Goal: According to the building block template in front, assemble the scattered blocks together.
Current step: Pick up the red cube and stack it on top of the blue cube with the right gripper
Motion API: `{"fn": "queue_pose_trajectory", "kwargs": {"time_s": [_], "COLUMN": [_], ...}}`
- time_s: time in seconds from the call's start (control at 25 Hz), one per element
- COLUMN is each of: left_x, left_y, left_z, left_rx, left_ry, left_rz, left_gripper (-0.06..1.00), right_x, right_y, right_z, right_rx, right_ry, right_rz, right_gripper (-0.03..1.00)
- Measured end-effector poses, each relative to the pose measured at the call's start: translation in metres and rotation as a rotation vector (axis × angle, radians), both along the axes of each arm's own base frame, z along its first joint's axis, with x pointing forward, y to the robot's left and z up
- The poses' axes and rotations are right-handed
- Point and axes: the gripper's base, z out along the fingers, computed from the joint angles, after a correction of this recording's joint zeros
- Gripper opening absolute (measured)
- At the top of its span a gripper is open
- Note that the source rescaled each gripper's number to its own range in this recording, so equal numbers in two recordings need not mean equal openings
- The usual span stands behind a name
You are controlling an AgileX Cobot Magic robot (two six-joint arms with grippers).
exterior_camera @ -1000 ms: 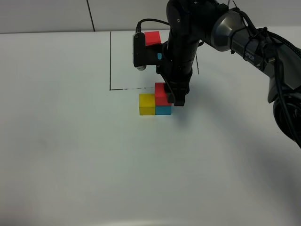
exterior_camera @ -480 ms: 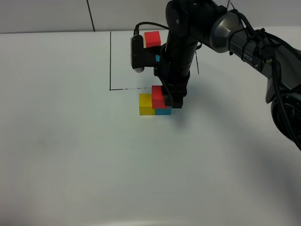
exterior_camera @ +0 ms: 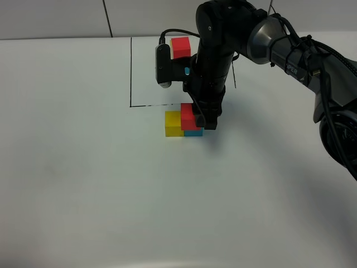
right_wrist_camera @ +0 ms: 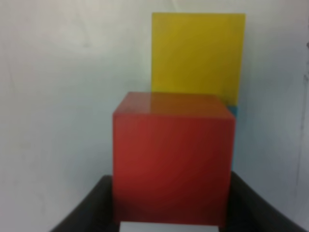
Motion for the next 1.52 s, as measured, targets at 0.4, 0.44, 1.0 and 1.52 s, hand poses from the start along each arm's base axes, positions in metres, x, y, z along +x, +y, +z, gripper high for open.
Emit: {"fn": "queue_pose_trajectory", "kwargs": {"time_s": [0.4, 0.44, 1.0, 1.52], "left_x": [0.0000, 0.0000, 0.0000, 0.0000], "left_y": [0.0000, 0.0000, 0.0000, 0.0000], "left_z": [0.0000, 0.0000, 0.0000, 0.0000], "left_rx": [0.000, 0.000, 0.000, 0.000], "left_ry": [0.000, 0.000, 0.000, 0.000], "left_rz": [0.000, 0.000, 0.000, 0.000], "left_gripper": [0.76, 0.76, 0.76, 0.76], "right_x": [0.0011, 0.0011, 0.0013, 0.0023], "right_y": [-0.0020, -0.0020, -0.0020, -0.0015], "right_z": [-0.0002, -0.0002, -0.0002, 0.0000], "right_rx": [-0.022, -0.023, -0.021, -0.013], "right_ry": [-0.012, -0.012, -0.012, -0.020], "right_rz": [-0.002, -0.003, -0.012, -0.039], "right_gripper": [0.01, 0.01, 0.01, 0.01]}}
